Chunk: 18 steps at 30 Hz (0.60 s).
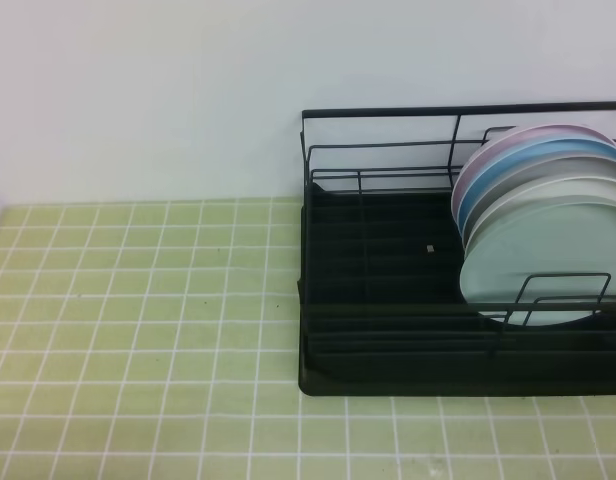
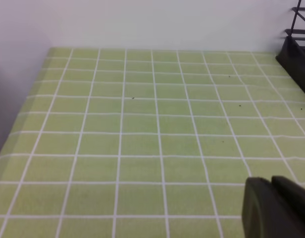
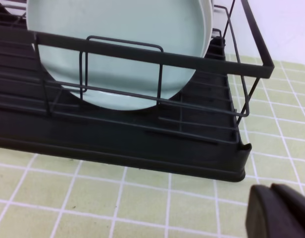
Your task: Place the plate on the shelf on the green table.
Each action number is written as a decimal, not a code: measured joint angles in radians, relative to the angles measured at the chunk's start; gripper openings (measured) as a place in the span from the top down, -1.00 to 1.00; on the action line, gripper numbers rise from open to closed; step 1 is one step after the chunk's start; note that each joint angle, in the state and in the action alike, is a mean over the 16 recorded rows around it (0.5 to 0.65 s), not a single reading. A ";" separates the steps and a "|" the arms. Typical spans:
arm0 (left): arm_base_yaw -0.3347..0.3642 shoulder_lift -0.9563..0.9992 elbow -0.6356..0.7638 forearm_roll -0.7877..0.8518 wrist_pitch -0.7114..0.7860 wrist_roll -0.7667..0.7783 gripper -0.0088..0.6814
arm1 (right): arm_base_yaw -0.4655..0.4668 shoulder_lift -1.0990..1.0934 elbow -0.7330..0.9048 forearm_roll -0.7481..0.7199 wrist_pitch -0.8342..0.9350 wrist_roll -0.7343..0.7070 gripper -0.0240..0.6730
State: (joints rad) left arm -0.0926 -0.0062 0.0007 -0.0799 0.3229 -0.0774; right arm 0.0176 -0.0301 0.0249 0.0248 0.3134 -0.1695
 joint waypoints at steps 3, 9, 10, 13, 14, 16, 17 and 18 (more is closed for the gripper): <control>0.000 0.000 0.000 -0.002 0.001 -0.002 0.98 | 0.000 0.000 0.000 0.000 0.000 0.000 0.93; 0.000 0.000 0.000 -0.005 0.002 -0.006 0.98 | 0.000 0.000 0.000 0.000 0.001 0.000 0.93; 0.000 0.000 0.000 -0.006 0.002 -0.006 0.98 | 0.000 0.000 0.000 0.000 0.001 0.000 0.93; 0.000 0.000 0.000 -0.006 0.002 -0.007 0.98 | 0.000 0.000 0.000 0.000 0.001 0.000 0.93; 0.000 0.000 0.000 -0.006 0.002 -0.007 0.98 | 0.000 0.000 0.000 0.000 0.001 0.000 0.93; 0.001 0.000 0.000 -0.006 0.002 -0.008 0.98 | 0.000 0.000 0.000 0.000 0.001 0.000 0.93; 0.001 0.000 0.000 -0.006 0.002 -0.008 0.98 | 0.000 0.000 0.000 0.000 0.000 0.000 0.93; 0.001 0.000 0.000 -0.006 0.002 -0.008 0.98 | 0.000 0.000 0.000 0.000 0.000 0.000 0.93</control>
State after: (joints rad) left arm -0.0919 -0.0062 0.0007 -0.0856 0.3254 -0.0856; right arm 0.0176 -0.0301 0.0249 0.0248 0.3137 -0.1695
